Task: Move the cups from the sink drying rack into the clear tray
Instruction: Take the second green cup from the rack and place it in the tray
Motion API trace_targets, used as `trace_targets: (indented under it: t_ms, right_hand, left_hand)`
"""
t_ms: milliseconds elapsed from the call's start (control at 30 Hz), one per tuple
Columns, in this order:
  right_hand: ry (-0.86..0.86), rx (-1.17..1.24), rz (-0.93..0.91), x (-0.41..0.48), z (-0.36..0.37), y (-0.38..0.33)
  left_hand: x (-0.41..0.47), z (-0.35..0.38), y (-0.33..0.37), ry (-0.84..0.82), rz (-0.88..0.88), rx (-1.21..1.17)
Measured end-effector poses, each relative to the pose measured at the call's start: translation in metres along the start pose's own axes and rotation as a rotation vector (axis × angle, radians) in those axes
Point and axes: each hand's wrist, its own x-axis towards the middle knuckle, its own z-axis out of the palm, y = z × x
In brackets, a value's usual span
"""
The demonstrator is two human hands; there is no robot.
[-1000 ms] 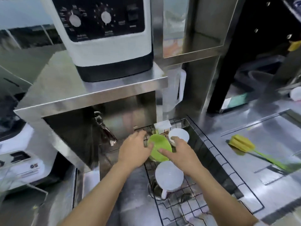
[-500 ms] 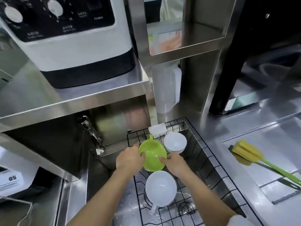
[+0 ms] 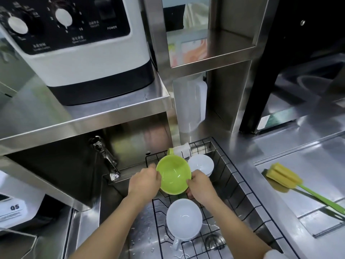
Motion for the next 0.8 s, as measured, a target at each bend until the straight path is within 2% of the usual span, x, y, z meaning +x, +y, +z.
trace_targets:
  t_ms: [200, 300, 433, 567, 633, 733, 800]
  right_hand:
    - [0.128, 0.128, -0.104, -0.033, -0.016, -0.027]
    - [0.069, 0.298, -0.129, -0.048, -0.022, -0.043]
    - [-0.204, 0.705, -0.196, -0.075, -0.026, -0.060]
    - [-0.419, 0.949, -0.216, -0.097, -0.022, -0.070]
    - [-0.420, 1.006, -0.230, -0.108, -0.016, -0.078]
    - [-0.362, 0.996, -0.302, -0.126, -0.002, -0.092]
    - [-0.330, 0.937, -0.371, -0.141, 0.011, -0.104]
  left_hand:
    - [-0.019, -0.013, -0.002, 0.234, 0.121, -0.221]
    - [-0.029, -0.016, -0.002, 0.280, 0.125, -0.472]
    - [-0.048, -0.028, 0.001, 0.216, 0.082, -0.812]
    - [-0.068, -0.058, -0.001, 0.163, 0.014, -1.166]
    - [-0.078, -0.072, -0.009, 0.100, 0.001, -1.291]
    - [-0.099, -0.090, -0.025, -0.132, 0.047, -1.479]
    - [-0.115, -0.100, -0.037, -0.231, 0.086, -1.484]
